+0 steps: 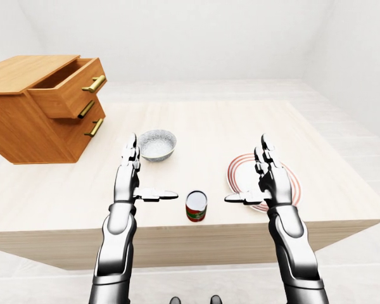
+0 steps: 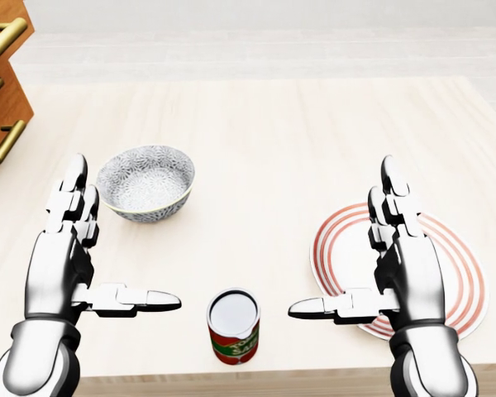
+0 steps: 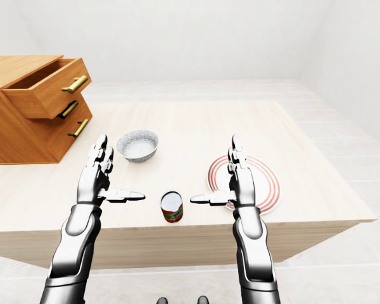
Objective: Put the bowl on the plate.
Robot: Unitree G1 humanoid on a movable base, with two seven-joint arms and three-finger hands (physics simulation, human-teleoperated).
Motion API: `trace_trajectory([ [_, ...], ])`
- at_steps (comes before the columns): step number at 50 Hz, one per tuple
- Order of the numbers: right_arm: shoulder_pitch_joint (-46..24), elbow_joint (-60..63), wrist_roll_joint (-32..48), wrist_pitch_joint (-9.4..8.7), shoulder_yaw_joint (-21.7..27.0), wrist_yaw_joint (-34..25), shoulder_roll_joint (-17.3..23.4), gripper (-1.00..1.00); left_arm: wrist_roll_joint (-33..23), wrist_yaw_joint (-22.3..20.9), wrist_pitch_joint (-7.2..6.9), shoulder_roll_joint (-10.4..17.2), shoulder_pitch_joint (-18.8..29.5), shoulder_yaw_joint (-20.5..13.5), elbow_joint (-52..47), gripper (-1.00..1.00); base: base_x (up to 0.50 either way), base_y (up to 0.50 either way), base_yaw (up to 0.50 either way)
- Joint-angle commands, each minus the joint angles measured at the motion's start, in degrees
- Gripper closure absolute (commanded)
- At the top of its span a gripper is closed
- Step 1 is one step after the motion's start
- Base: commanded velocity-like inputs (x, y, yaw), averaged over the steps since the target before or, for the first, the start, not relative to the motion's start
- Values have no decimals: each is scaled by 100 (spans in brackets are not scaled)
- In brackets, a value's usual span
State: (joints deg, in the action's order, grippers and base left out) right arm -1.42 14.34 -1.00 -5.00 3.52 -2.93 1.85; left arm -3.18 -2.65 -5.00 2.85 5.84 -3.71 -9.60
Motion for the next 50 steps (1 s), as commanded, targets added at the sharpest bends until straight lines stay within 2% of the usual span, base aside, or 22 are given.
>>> trace_trajectory([
  [1, 7, 42, 6, 0, 4, -1, -1, -100, -8, -16, 0, 1, 4, 10, -11, -100, 1, -18, 0],
  [21, 18, 75, 27, 0, -12, 10, -12, -100, 0, -42, 0, 4, -55, -15, 23, -100, 5, -17, 0],
  [50, 70, 153, 49, 0, -39, 13, -25, -100, -24, -62, 0, 25, -62, -38, -3, -100, 16, -17, 0],
])
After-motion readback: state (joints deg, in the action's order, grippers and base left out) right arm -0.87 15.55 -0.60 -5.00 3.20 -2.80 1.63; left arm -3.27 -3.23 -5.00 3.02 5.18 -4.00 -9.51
